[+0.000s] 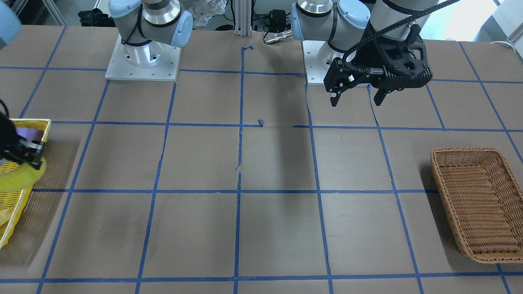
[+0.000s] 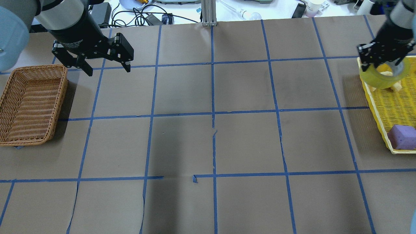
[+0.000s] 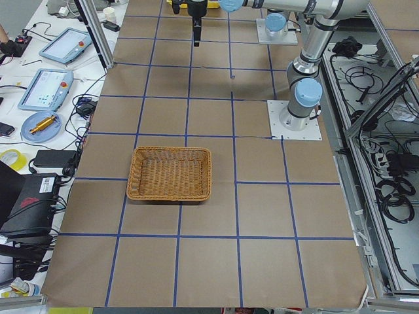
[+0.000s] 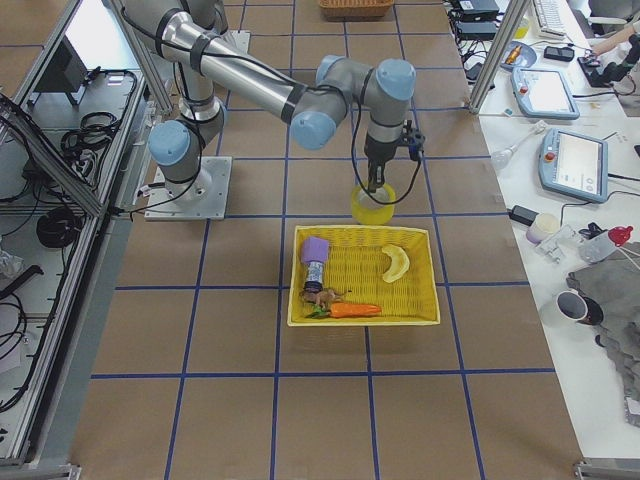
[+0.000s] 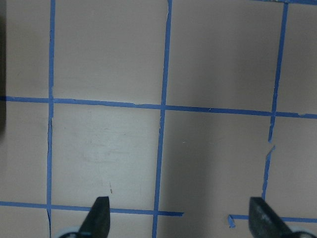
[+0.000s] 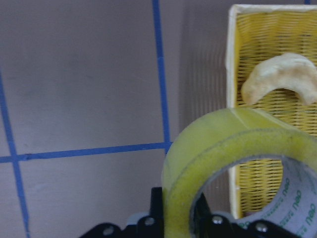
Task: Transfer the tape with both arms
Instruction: 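Grasp the yellow tape roll with the right gripper and lift it, then carry the tape roll with the right gripper toward the table centre, then grasp the tape roll with the left gripper while the right gripper releases and withdraws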
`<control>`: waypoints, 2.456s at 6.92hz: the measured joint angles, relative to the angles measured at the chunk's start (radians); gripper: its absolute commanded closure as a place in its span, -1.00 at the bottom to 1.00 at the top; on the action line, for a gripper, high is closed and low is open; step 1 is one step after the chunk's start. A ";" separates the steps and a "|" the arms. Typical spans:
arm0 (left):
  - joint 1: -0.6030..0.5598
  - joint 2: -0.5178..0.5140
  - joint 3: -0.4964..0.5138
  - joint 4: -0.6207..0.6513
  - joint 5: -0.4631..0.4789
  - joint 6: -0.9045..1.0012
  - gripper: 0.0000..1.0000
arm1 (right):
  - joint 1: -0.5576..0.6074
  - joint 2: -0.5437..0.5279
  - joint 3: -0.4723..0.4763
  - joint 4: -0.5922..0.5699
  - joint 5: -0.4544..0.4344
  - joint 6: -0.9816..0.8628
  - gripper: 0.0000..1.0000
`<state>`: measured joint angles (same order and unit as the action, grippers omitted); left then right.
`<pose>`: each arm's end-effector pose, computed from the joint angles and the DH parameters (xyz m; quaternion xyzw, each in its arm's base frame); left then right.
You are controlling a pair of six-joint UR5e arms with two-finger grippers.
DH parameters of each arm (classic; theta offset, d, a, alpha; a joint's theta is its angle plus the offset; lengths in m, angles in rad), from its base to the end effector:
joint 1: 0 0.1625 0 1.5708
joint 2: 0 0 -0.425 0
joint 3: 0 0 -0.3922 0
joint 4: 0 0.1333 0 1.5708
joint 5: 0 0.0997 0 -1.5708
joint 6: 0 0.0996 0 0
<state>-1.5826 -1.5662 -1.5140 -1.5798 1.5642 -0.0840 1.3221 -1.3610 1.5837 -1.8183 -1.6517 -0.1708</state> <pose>-0.1398 -0.4927 0.5173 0.0360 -0.9990 0.0260 0.0045 -0.0197 -0.5864 0.3948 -0.0394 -0.9983 0.0037 0.0421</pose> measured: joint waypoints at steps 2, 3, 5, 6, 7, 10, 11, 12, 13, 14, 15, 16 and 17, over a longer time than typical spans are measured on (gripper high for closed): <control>0.001 -0.001 0.001 -0.001 0.006 0.001 -1.00 | 0.270 0.064 -0.005 -0.092 0.011 0.314 1.00; 0.003 -0.012 0.008 0.001 0.008 0.001 -1.00 | 0.367 0.132 -0.013 -0.176 0.036 0.434 1.00; 0.012 -0.051 0.017 0.097 0.012 -0.003 -1.00 | 0.478 0.288 -0.124 -0.259 0.092 0.597 1.00; 0.016 -0.078 0.005 0.138 0.011 -0.012 -1.00 | 0.532 0.355 -0.183 -0.260 0.098 0.666 1.00; 0.019 -0.115 -0.029 0.189 0.008 -0.029 -1.00 | 0.575 0.400 -0.212 -0.260 0.101 0.721 1.00; 0.029 -0.207 -0.124 0.378 -0.024 -0.221 -1.00 | 0.626 0.459 -0.228 -0.258 0.125 0.783 0.14; 0.044 -0.225 -0.143 0.386 -0.075 -0.317 -1.00 | 0.629 0.466 -0.227 -0.258 0.141 0.783 -0.87; 0.055 -0.236 -0.173 0.390 -0.138 -0.435 -1.00 | 0.630 0.468 -0.227 -0.262 0.164 0.778 -1.00; 0.059 -0.241 -0.212 0.396 -0.184 -0.538 -1.00 | 0.630 0.464 -0.227 -0.267 0.175 0.773 -1.00; 0.058 -0.244 -0.250 0.400 -0.222 -0.617 -1.00 | 0.625 0.447 -0.226 -0.266 0.176 0.766 -1.00; 0.051 -0.254 -0.281 0.409 -0.288 -0.691 -1.00 | 0.605 0.407 -0.220 -0.247 0.158 0.733 -1.00; 0.019 -0.272 -0.299 0.447 -0.349 -0.788 -1.00 | 0.564 0.353 -0.204 -0.206 0.128 0.656 -1.00; -0.041 -0.304 -0.306 0.531 -0.376 -0.907 -1.00 | 0.505 0.292 -0.182 -0.150 0.105 0.561 -1.00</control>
<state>-1.6238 -1.8699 -1.8200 -1.0492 1.1879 -0.9914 1.8267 -1.0686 1.4015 -1.9686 -1.5472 0.3903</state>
